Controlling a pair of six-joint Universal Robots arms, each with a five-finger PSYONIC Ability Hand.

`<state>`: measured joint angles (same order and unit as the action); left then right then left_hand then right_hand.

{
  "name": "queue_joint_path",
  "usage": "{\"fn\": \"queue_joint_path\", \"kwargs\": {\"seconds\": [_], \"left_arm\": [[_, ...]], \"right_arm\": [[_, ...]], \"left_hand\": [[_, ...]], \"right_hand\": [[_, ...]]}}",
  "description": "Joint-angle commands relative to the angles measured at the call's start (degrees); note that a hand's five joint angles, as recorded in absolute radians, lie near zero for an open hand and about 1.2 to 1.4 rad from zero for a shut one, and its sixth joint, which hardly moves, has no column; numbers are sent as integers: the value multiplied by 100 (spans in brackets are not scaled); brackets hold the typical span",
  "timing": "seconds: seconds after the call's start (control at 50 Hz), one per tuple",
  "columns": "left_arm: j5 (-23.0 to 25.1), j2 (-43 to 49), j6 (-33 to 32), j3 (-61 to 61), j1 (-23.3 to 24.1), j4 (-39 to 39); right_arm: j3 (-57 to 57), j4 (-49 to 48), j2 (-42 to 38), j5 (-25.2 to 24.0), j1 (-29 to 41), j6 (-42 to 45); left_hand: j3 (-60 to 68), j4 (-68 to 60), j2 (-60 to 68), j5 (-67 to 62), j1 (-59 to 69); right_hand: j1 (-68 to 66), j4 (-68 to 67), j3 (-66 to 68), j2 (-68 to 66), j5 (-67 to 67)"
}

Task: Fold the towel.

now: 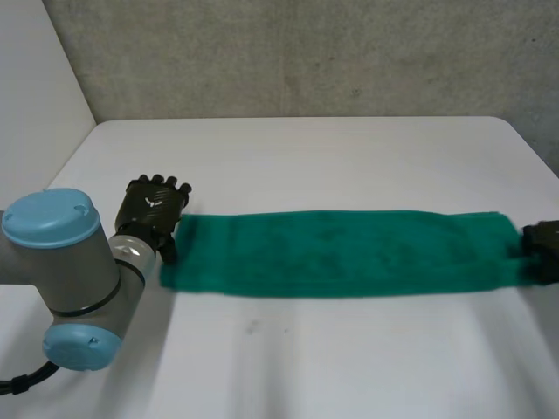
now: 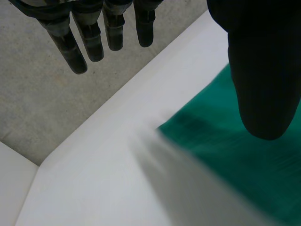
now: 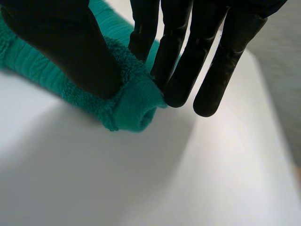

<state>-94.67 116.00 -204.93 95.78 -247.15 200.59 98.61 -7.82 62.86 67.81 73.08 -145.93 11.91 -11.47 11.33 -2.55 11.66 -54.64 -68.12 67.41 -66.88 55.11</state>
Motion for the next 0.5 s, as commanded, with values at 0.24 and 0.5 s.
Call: {"fn": "queue_joint_path", "kwargs": {"seconds": [0.24, 0.5], "left_arm": [[-42, -218, 5, 99, 0, -20], [-43, -482, 5, 248, 0, -37]], "right_arm": [[-764, -255, 771, 839, 468, 1015], [-1309, -334, 737, -4, 3729, 557]], "left_hand": [[-187, 143, -128, 250, -162], [-187, 143, -128, 250, -162]], "right_hand": [[-2536, -1188, 1259, -1312, 1489], [-2536, -1188, 1259, -1312, 1489]]}}
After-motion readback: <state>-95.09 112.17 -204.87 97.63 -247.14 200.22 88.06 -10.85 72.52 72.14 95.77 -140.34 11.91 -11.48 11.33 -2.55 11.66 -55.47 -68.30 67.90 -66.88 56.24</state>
